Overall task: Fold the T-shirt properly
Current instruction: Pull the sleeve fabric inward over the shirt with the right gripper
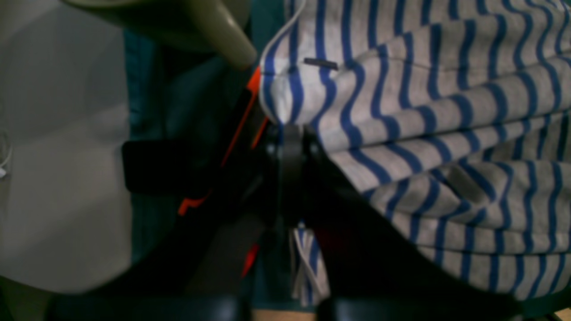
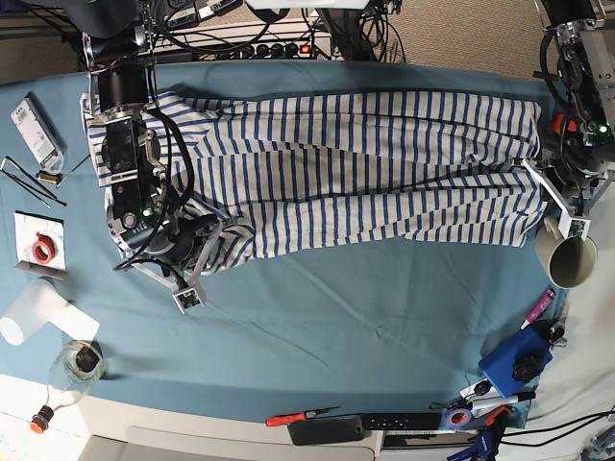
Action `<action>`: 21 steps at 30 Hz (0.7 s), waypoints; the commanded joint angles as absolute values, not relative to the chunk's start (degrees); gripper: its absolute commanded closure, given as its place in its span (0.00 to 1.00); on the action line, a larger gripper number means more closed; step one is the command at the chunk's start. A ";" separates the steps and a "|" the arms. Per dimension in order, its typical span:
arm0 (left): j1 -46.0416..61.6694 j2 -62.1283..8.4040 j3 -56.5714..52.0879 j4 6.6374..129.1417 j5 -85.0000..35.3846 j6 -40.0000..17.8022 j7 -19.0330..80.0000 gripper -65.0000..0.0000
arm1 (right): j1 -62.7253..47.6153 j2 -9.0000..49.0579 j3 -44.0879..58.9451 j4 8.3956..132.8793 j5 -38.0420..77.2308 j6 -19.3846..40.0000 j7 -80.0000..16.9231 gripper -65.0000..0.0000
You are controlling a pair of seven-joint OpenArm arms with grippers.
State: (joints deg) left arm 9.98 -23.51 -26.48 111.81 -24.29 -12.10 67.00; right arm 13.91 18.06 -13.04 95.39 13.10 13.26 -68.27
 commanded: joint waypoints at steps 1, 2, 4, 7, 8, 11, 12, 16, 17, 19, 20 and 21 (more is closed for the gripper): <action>9.56 -24.45 -26.92 112.86 -24.27 -12.14 66.00 1.00 | 14.87 18.59 -12.64 96.44 12.99 13.04 -68.34 1.00; 9.56 -24.45 -26.92 112.86 -24.27 -12.14 66.00 1.00 | 14.79 18.59 -12.64 96.44 13.23 13.04 -69.30 1.00; 9.56 -24.45 -26.92 112.86 -24.27 -12.12 66.04 1.00 | 14.31 18.68 -12.64 96.44 13.76 13.26 -70.35 1.00; 9.63 -24.45 -26.92 112.86 -24.25 -12.12 66.78 1.00 | 12.75 18.74 -12.64 96.97 16.29 13.96 -71.07 1.00; 9.72 -24.43 -26.92 112.86 -24.27 -12.14 67.00 1.00 | 11.97 18.74 -12.64 97.78 17.15 14.06 -71.20 1.00; 9.91 -24.43 -26.92 112.86 -24.25 -12.12 67.26 1.00 | 8.99 18.74 -12.64 101.78 17.06 14.50 -71.09 1.00; 10.17 -24.45 -26.92 112.86 -24.27 -12.14 67.24 1.00 | 7.79 18.74 -12.64 103.31 17.06 14.66 -70.85 1.00; 11.88 -24.45 -26.92 112.90 -24.27 -12.12 67.35 1.00 | 3.14 18.74 -12.60 108.60 16.27 14.76 -69.63 1.00; 12.34 -24.45 -26.92 112.90 -24.27 -12.10 67.61 1.00 | 2.11 18.74 -12.56 109.78 15.59 14.76 -69.23 1.00; 12.91 -24.45 -26.92 112.90 -24.25 -12.10 67.72 1.00 | 0.23 18.74 -11.77 112.16 14.96 14.74 -68.51 1.00; 13.10 -24.45 -26.92 112.90 -24.27 -12.12 67.72 1.00 | -0.62 18.74 -11.09 113.23 14.96 14.74 -68.34 1.00; 13.28 -24.45 -26.92 112.92 -24.27 -12.12 67.72 1.00 | -1.45 18.74 -10.26 114.19 14.96 14.74 -68.07 1.00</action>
